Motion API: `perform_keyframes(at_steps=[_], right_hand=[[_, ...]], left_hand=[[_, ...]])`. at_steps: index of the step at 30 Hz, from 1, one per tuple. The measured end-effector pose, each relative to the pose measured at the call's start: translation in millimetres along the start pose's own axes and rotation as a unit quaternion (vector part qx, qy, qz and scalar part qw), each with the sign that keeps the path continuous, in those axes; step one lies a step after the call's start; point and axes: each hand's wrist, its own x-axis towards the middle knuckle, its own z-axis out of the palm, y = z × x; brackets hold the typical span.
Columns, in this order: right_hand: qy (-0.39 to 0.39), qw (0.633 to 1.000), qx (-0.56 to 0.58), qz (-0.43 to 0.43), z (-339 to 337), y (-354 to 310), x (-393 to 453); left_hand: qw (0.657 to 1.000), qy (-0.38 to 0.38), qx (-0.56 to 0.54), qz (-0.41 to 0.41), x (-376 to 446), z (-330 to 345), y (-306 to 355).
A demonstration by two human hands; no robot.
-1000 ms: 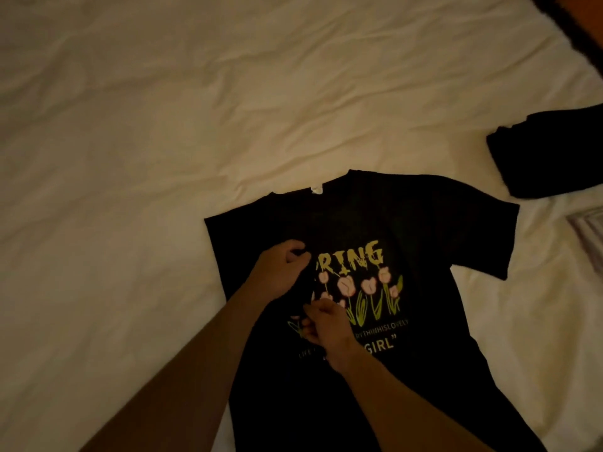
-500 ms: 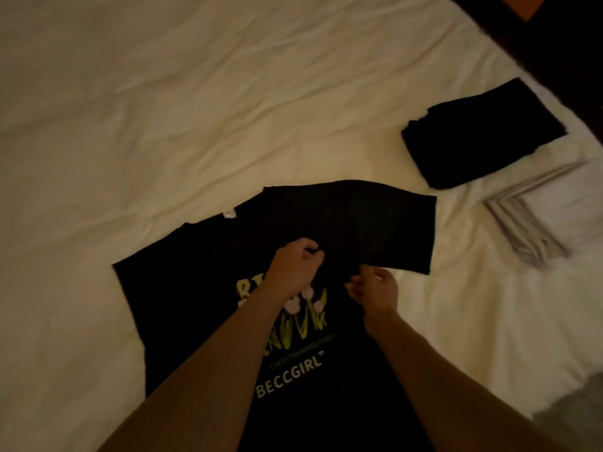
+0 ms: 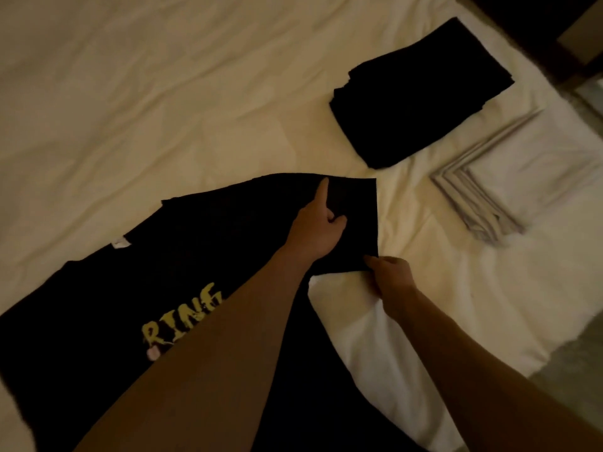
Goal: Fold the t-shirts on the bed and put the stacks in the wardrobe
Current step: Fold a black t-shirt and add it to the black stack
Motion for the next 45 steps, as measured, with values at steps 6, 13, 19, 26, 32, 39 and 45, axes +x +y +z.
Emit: perform_keyframes(at_steps=[6,13,19,26,32,39,45], right_hand=[[-0.032,0.996,-0.032,-0.073,-12,9,-3],[-0.058,0.992,-0.064,-0.092,-26,11,7],[-0.031,0.987,-0.055,-0.149,-26,3,-12],[-0.055,0.938,-0.175,-0.293,6,-12,-74],[-0.145,0.749,-0.441,-0.472,63,2,-102],[-0.189,0.666,-0.592,-0.413,131,24,-119],[-0.116,0.596,-0.671,-0.426,147,30,-125]], left_hand=[[0.999,-0.013,0.039,-0.008,48,42,18],[0.987,0.053,0.135,-0.063,79,73,47],[0.987,0.105,-0.110,-0.061,56,53,48],[0.922,0.216,-0.301,-0.111,-13,-28,10],[0.893,0.360,-0.243,-0.118,-92,-76,-76],[0.843,0.465,-0.247,-0.113,-167,-83,-158],[0.896,0.385,0.037,-0.218,-210,-72,-212]])
